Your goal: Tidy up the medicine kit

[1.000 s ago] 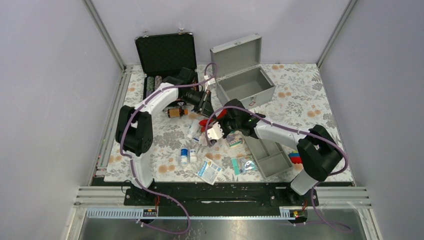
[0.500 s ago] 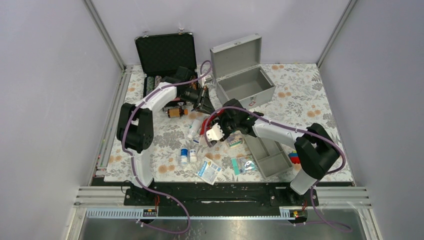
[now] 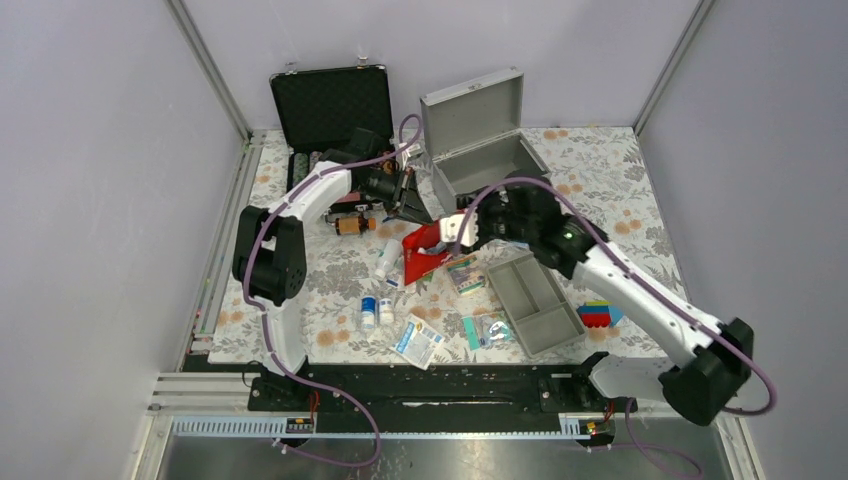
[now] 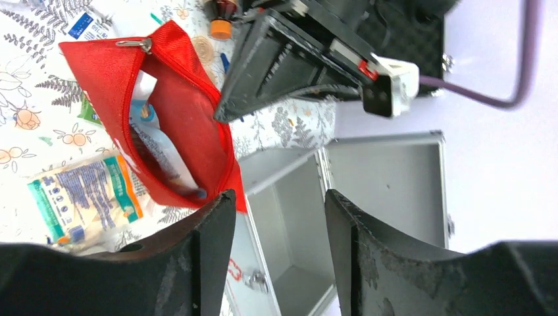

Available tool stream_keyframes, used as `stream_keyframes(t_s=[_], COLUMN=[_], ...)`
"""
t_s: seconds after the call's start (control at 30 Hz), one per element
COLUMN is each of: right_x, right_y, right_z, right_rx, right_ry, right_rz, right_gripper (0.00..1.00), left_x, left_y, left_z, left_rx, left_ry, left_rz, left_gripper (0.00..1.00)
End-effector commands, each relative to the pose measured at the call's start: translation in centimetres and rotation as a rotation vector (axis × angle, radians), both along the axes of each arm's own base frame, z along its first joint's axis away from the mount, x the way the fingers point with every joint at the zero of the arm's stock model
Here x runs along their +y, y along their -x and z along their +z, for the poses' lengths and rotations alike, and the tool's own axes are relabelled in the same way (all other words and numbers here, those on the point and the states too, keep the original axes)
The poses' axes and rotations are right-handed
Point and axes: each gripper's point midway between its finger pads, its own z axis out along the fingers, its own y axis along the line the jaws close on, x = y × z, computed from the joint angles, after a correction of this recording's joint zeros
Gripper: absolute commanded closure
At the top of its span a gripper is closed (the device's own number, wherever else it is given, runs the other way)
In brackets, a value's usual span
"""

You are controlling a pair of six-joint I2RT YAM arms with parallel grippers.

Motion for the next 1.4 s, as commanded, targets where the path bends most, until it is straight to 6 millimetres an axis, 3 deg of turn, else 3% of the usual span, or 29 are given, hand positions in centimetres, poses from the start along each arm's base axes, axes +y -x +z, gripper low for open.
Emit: stream_keyframes(t_s=[0.0, 0.17, 0.27, 0.4, 0.53, 0.67, 0.77, 1.1, 1.37], right_x=[-3.3, -7.9, -10.0, -11.8, -12.7, -13.1, -13.5, -15.3, -16.1], right_y=[1.3, 0.9, 1.5, 0.7, -1.7, -5.2, -6.4, -4.1, -6.3], right_z=[-1.5, -4.2, -7.7, -10.7, -13.0, -14.8, -16.4, -19.8, -22.1], right_rx=[0.182, 0.521, 0.633, 0.696, 0.704, 0.687, 0.674, 0.709, 0.659], right_ry=[-0.024, -0.051, 0.084, 0.195, 0.298, 0.362, 0.430, 0.579, 0.622], right_rz=[-0.138, -0.455, -0.520, -0.575, -0.614, -0.677, -0.674, -0.595, -0.684], right_gripper=[0.43, 0.49, 0.52, 0.52, 0.58, 0.58, 0.56, 0.45, 0.52], left_x=[0.2, 1.1, 1.9, 3.1, 4.3, 5.0, 5.4, 6.2, 6.1], left_y=[-0.4, 0.4, 0.9, 0.5, -0.5, -0.7, -0.7, -1.6, -1.4], left_z=[3.5, 5.1, 6.0, 6.9, 7.5, 7.8, 8.0, 7.8, 7.8], left_rx=[-0.111, -0.193, -0.243, -0.271, -0.274, -0.296, -0.307, -0.299, -0.286], left_ry=[0.048, 0.016, -0.003, -0.014, -0.025, -0.044, -0.051, -0.062, -0.055], left_rz=[-0.018, -0.048, -0.048, -0.012, 0.038, 0.065, 0.076, 0.124, 0.125], left_gripper=[1.00, 1.00, 1.00, 1.00, 1.00, 1.00, 1.00, 1.00, 1.00])
